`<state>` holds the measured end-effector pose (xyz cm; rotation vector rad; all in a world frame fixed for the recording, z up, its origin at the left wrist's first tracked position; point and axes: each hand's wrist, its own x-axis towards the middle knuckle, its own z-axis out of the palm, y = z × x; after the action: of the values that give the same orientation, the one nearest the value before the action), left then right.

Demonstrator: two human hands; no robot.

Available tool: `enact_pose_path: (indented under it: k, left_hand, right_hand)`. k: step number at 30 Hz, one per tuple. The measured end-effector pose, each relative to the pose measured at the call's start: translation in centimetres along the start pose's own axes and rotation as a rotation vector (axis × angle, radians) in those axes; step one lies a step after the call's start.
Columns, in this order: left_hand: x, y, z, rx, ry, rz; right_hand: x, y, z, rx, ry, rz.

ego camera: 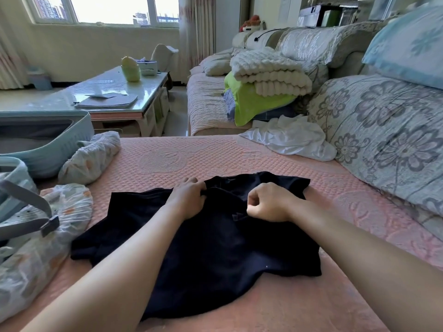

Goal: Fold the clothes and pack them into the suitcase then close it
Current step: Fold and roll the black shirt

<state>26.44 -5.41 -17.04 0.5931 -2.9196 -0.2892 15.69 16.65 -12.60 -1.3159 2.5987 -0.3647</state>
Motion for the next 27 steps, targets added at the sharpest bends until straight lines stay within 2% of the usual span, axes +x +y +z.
enact_pose_path:
  k: [3,5,8,10,15,18,20,24,27]
  left_hand:
    - [0.2,0.4,-0.4,-0.105,0.015,-0.030]
    - [0.5,0.5,-0.5,-0.124,-0.002,-0.052]
    - [0.6,0.5,-0.1,-0.091,-0.032,-0.104]
    - [0.7,0.5,0.4,-0.006,-0.043,-0.109]
    - [0.8,0.7,1.0,0.091,0.009,-0.065]
    - [0.5,0.8,1.0,0.136,0.037,-0.035]
    - [0.4,0.8,0.8,0.149,0.095,-0.017]
    - [0.9,0.3,-0.3,0.266,0.226,-0.048]
    - [2.0,-0.3,-0.8,0.313,0.219,-0.167]
  right_hand:
    - [0.9,0.5,0.3,0.263,0.015,0.028]
    - [1.2,0.8,0.4,0.284,-0.047,-0.016]
    - [1.1,0.8,0.5,0.197,-0.292,-0.044]
    - [0.8,0.7,0.4,0.070,-0.386,-0.050]
    - [-0.5,0.5,1.1,-0.145,-0.357,-0.122]
    - [-1.3,0.5,1.4,-0.244,-0.216,-0.210]
    - [-1.3,0.5,1.3,-0.175,-0.076,-0.219]
    - [0.7,1.5,-0.1,0.315,0.255,0.125]
    - [3.0,2.7,-1.3,0.439,0.487,0.359]
